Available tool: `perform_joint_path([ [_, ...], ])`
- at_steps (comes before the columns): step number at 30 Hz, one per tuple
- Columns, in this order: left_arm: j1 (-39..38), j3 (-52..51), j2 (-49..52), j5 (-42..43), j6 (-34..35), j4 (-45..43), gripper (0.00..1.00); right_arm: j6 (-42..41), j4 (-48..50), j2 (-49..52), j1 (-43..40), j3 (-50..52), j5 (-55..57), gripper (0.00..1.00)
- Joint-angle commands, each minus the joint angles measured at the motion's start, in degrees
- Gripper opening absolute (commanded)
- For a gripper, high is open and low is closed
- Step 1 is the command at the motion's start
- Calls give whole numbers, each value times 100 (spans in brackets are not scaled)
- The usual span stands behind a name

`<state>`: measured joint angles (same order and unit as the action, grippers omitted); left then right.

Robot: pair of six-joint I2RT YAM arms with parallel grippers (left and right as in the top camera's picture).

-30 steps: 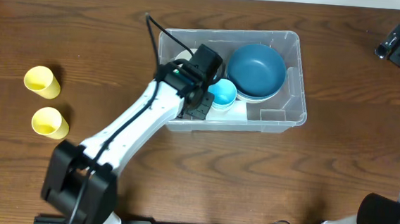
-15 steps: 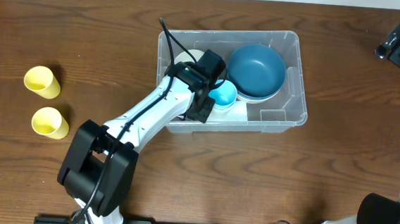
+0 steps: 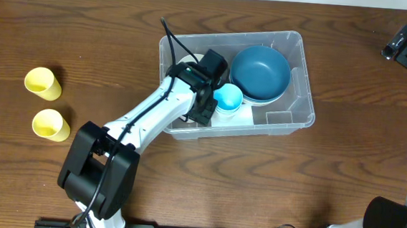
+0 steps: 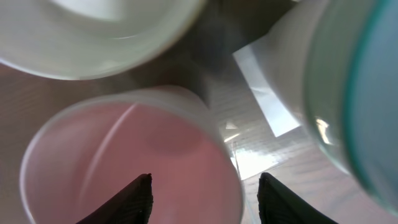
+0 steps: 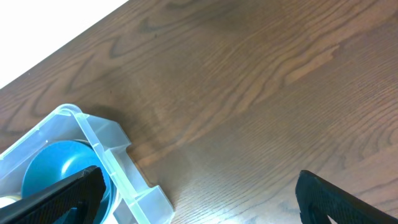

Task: Pack container
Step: 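Carry the pink cup into the container and set it beside the cups, then release the pink cup and move the left gripper to a yellow cup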

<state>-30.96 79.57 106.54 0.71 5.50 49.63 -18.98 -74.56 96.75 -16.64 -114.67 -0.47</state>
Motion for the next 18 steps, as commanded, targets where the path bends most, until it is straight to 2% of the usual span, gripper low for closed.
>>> perform_joint_path([
  [1,186,103,-63,15,-52,22,55,-70,-4,-7,11,7,2,99],
  [18,304,133,-1810,15,-52,50,55,-70,-2,-7,11,7,2,99],
])
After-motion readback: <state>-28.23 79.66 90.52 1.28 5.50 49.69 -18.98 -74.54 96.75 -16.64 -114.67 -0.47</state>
